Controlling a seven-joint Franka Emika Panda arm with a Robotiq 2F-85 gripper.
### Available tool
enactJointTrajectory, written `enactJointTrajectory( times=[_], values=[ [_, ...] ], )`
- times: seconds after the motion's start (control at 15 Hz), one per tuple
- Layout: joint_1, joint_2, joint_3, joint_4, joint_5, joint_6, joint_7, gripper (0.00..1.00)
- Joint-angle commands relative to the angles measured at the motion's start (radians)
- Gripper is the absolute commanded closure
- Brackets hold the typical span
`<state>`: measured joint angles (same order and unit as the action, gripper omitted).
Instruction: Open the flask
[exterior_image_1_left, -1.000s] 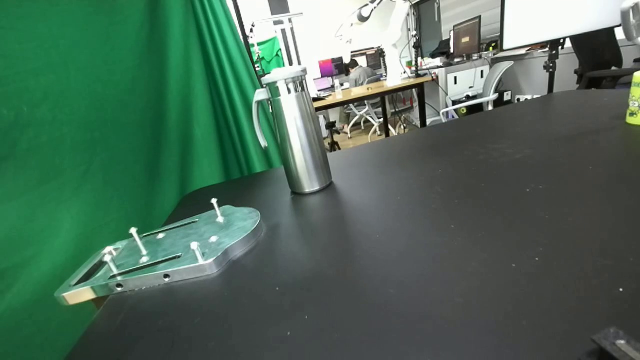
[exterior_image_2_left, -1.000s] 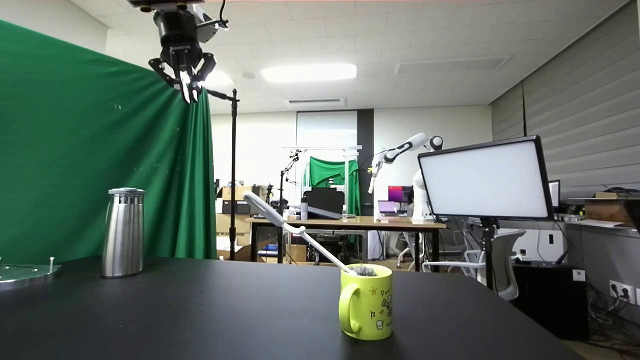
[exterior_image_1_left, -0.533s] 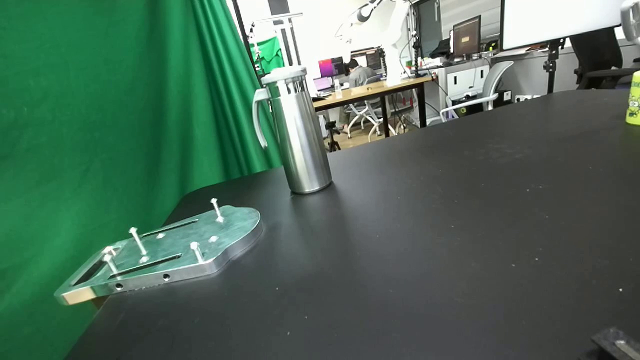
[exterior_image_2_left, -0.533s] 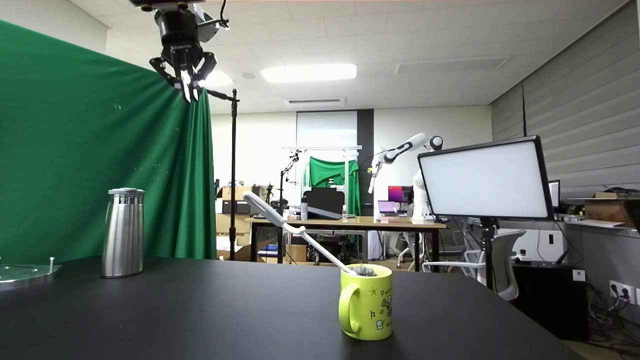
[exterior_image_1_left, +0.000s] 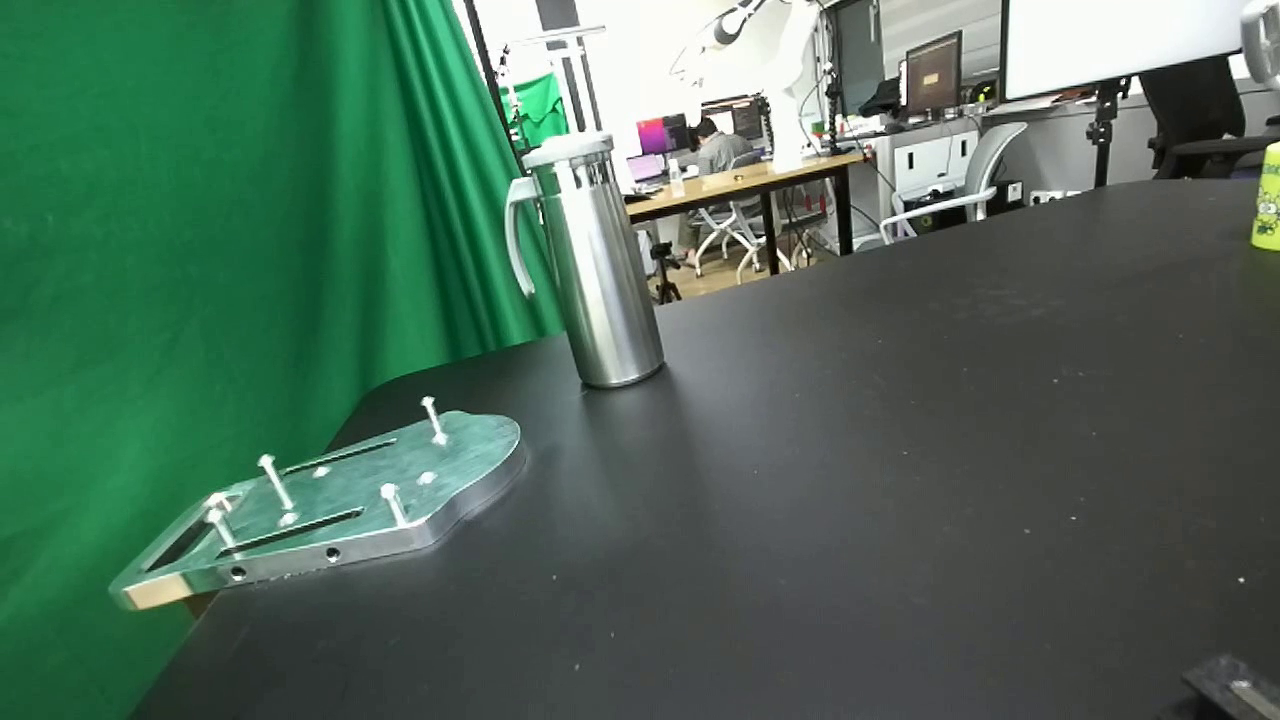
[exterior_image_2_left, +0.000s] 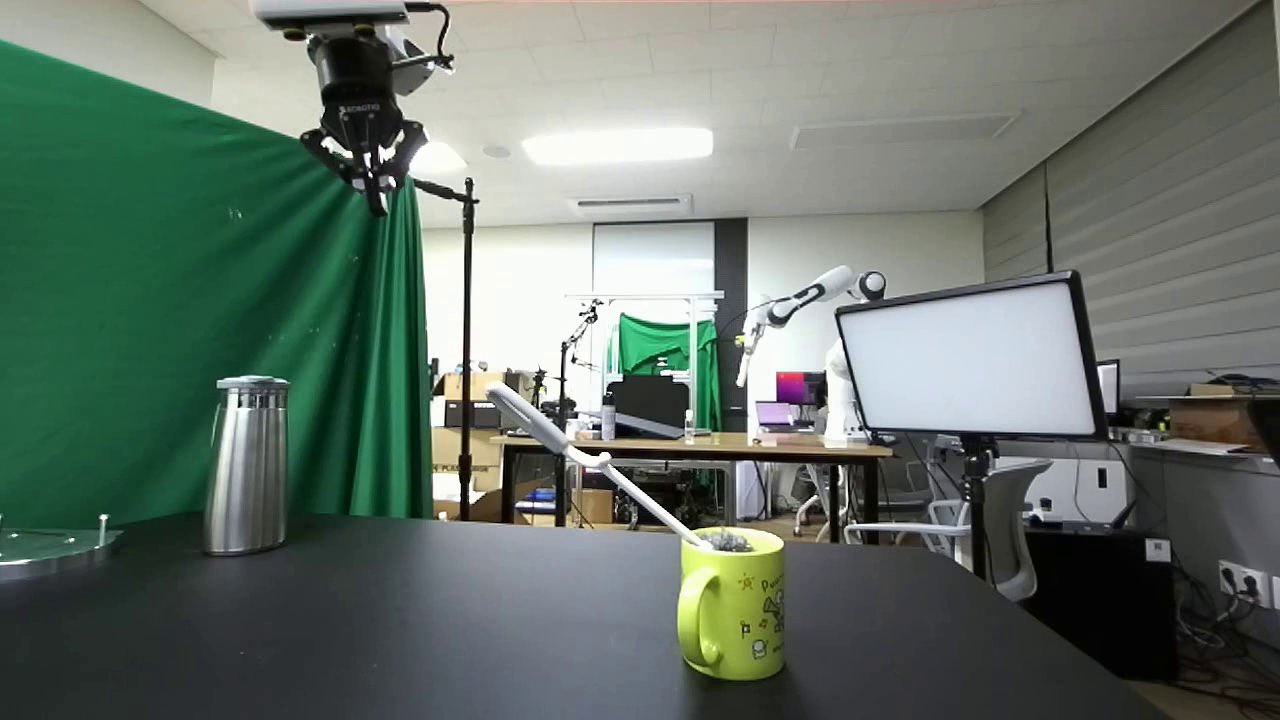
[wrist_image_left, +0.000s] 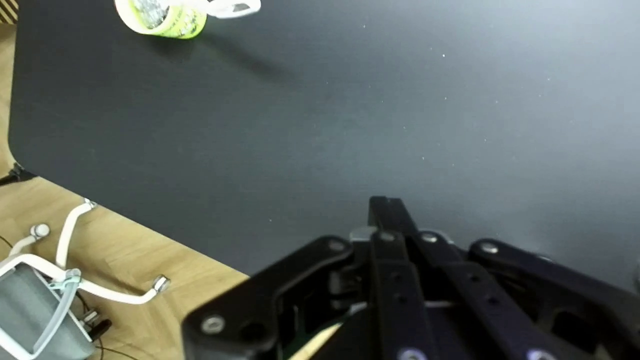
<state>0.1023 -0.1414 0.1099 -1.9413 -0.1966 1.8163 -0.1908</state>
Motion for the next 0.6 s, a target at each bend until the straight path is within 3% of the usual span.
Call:
enactJointTrajectory(
  times=[0.0, 0.4, 0.53],
  values=[
    [0.036, 0.134, 0.038, 0.145, 0.018, 0.017, 0.028, 1.0],
    [0.12, 0.336, 0.111, 0.366, 0.026, 0.048, 0.031, 1.0],
    [0.136, 0.406, 0.127, 0.44, 0.082, 0.052, -0.002, 1.0]
  ],
)
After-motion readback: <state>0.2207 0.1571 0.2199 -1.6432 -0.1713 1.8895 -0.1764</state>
